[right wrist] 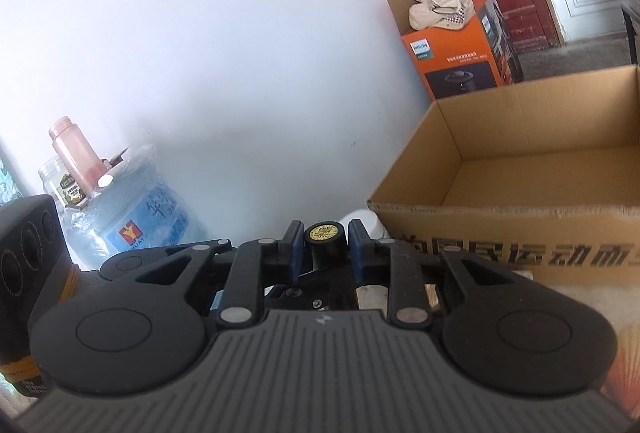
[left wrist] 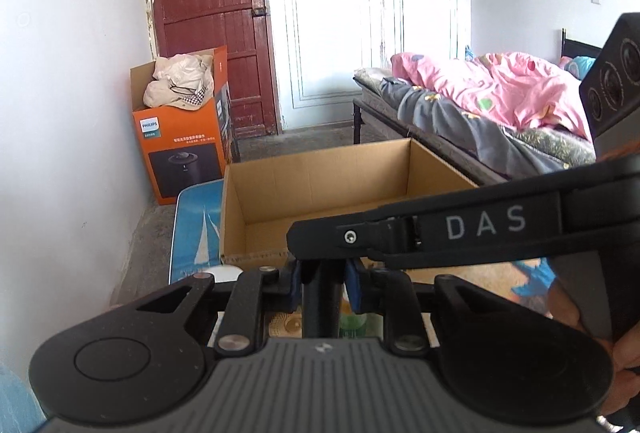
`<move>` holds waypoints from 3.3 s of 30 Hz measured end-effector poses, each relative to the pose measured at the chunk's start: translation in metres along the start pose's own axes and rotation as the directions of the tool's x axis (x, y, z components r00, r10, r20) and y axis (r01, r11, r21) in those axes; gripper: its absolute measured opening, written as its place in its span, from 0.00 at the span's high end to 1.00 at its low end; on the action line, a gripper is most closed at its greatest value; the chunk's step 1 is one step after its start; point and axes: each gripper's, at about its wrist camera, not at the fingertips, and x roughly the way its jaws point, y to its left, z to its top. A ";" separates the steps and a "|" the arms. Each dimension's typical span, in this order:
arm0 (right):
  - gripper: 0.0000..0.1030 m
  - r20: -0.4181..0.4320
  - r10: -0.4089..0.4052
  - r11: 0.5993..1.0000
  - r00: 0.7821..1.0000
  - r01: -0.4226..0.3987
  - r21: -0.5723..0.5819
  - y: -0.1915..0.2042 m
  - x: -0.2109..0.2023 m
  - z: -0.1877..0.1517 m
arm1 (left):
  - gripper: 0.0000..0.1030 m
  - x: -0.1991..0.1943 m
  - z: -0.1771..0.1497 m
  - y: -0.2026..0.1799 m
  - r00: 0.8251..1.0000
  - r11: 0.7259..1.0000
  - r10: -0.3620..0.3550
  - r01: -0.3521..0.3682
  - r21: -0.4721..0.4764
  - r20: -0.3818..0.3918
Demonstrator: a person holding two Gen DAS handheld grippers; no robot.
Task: Organize rigid objects
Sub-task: 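Carry the black tube into the cardboard box and open the right tool, then move the open right tool back over the pink bowl, then grasp the black oval fob in the pink bowl with the right tool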
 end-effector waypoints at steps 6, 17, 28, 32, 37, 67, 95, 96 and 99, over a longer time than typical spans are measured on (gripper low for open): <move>0.78 -0.016 -0.011 0.998 1.000 0.010 -0.060 -0.007 0.022 0.075 | 0.77 0.032 0.058 0.025 1.000 0.999 -0.023 0.023 -0.028 0.010; 0.78 -0.221 -0.067 0.997 0.973 0.073 0.020 -0.087 0.139 0.129 | 0.77 0.162 0.086 0.052 0.977 0.999 -0.001 -0.010 -0.048 -0.214; 0.78 -0.434 -0.034 0.978 0.900 0.120 0.171 -0.156 0.226 0.098 | 0.77 0.217 0.059 0.067 0.928 0.997 0.052 -0.067 -0.030 -0.370; 0.78 -0.479 -0.065 0.975 0.876 0.157 0.155 -0.164 0.252 0.097 | 0.76 0.216 0.062 0.066 0.933 0.998 0.055 -0.065 -0.016 -0.356; 0.77 -0.461 -0.097 0.978 0.882 0.171 0.121 -0.170 0.283 0.107 | 0.76 0.212 0.063 0.068 0.937 0.997 0.050 -0.067 -0.038 -0.346; 0.39 -0.048 -0.057 0.996 0.997 0.060 0.071 -0.049 -0.035 0.024 | 0.07 -0.012 -0.030 0.067 0.993 0.960 -0.113 0.117 -0.255 0.031; 0.65 -0.280 0.141 0.780 0.950 0.068 0.622 -0.077 0.049 -0.131 | 0.71 0.005 -0.136 0.025 0.965 0.959 -0.178 0.126 -0.255 -0.191; 0.66 -0.281 0.145 0.767 0.949 0.072 0.637 -0.079 0.050 -0.133 | 0.71 0.005 -0.136 0.025 0.965 0.959 -0.180 0.128 -0.254 -0.191; 0.67 -0.282 0.143 0.749 0.949 0.083 0.658 -0.082 0.050 -0.136 | 0.71 0.006 -0.135 0.024 0.963 0.958 -0.189 0.137 -0.251 -0.193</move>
